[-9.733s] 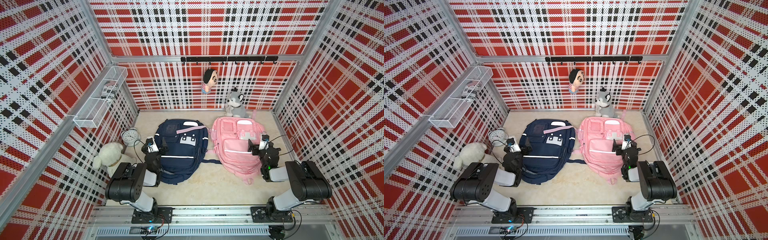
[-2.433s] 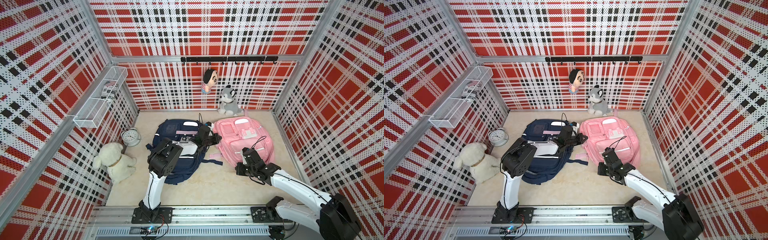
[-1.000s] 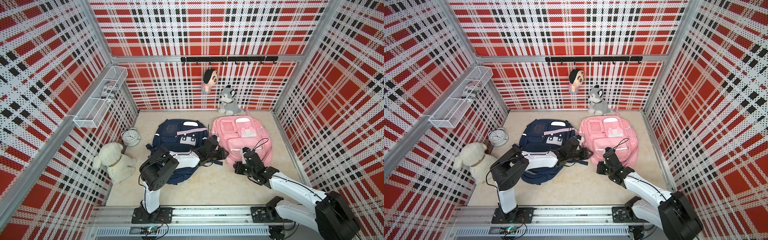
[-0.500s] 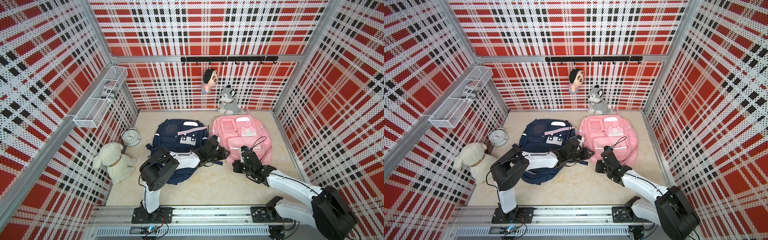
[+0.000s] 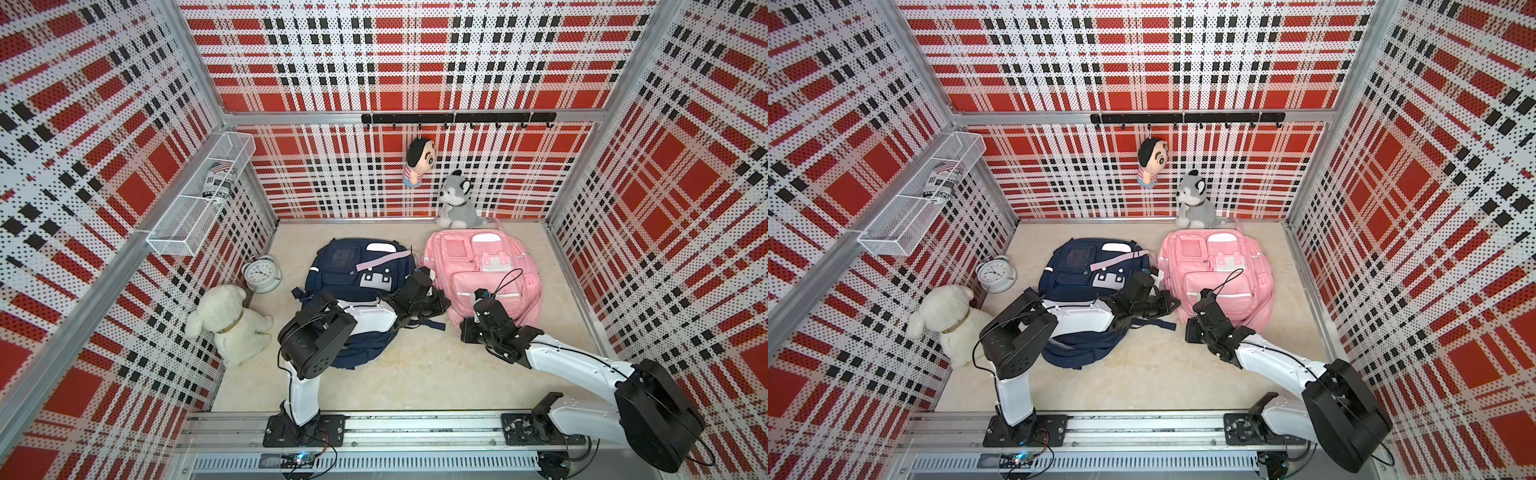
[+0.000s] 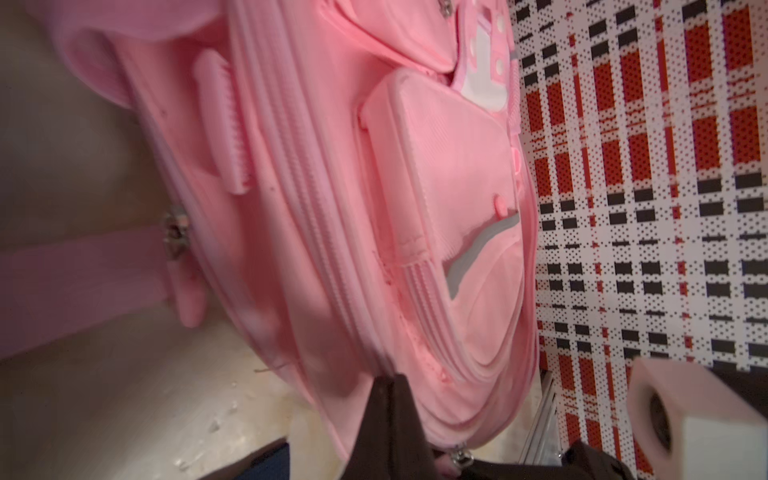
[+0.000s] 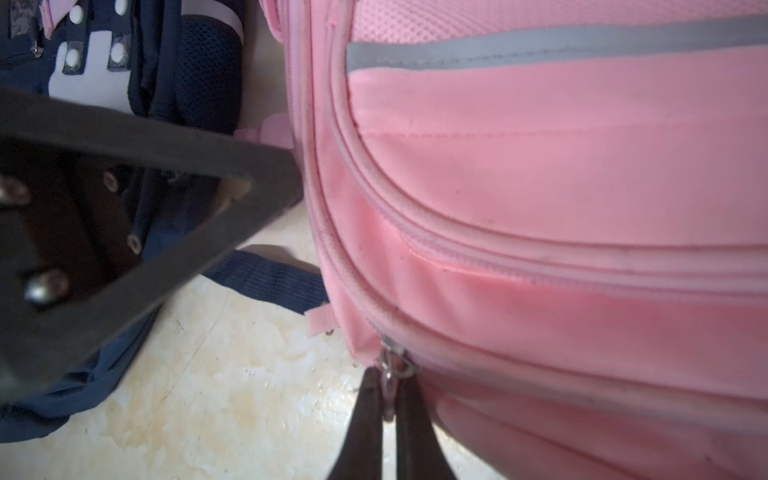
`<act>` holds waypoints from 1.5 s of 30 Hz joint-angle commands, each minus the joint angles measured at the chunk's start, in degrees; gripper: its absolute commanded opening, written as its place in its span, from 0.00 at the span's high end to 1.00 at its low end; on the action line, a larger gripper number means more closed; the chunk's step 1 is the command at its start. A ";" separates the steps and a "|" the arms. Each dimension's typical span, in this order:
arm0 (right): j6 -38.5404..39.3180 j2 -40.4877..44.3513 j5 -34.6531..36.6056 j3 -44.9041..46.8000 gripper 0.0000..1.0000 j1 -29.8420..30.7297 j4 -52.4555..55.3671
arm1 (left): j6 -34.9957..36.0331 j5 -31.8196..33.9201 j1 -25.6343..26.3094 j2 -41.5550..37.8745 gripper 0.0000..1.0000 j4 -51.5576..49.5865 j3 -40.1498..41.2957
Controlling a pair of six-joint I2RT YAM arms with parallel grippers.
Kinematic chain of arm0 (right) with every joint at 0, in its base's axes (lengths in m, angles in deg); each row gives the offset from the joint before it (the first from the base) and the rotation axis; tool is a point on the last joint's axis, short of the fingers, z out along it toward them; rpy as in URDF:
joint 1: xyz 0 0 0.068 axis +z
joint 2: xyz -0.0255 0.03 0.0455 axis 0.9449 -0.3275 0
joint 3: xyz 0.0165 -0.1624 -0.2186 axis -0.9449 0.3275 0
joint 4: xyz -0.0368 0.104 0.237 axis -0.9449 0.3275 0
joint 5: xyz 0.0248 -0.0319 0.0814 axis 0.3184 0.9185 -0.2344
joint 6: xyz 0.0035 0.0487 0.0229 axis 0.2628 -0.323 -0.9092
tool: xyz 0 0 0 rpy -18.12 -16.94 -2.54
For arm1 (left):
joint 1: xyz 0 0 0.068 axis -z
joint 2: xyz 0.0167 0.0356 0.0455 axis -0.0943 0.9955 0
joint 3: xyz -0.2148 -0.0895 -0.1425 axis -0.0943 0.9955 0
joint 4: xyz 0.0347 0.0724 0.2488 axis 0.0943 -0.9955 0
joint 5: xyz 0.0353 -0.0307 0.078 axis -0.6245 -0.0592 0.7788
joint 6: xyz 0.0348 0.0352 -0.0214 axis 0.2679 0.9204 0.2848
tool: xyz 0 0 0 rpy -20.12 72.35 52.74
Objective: Zip up the backpack
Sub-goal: Zip the zipper on the backpack.
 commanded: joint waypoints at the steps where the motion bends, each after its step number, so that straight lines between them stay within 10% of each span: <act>1: 0.32 0.99 0.22 -0.56 1.00 0.78 -0.54 | 1.51 0.31 -0.79 1.13 1.00 0.56 -0.85; 10: 0.24 2.12 1.01 -0.61 1.00 0.75 1.52 | 0.95 -1.36 -0.57 2.15 0.99 1.08 -2.71; 16: 0.38 0.92 2.23 -1.49 1.00 0.82 1.63 | -0.67 -1.38 1.27 -1.91 0.66 1.26 -0.44; 21: 0.52 0.00 2.65 -1.81 1.00 0.81 1.44 | -2.66 -1.39 2.42 -3.22 0.60 1.49 1.13; 39: 1.26 1.66 2.71 -1.77 1.00 2.20 -0.16 | -5.26 -2.10 3.79 2.36 0.71 3.97 -0.53; 45: 2.27 0.83 1.30 -2.89 1.00 2.68 -0.17 | -4.66 -2.13 2.61 4.06 0.89 3.99 -1.74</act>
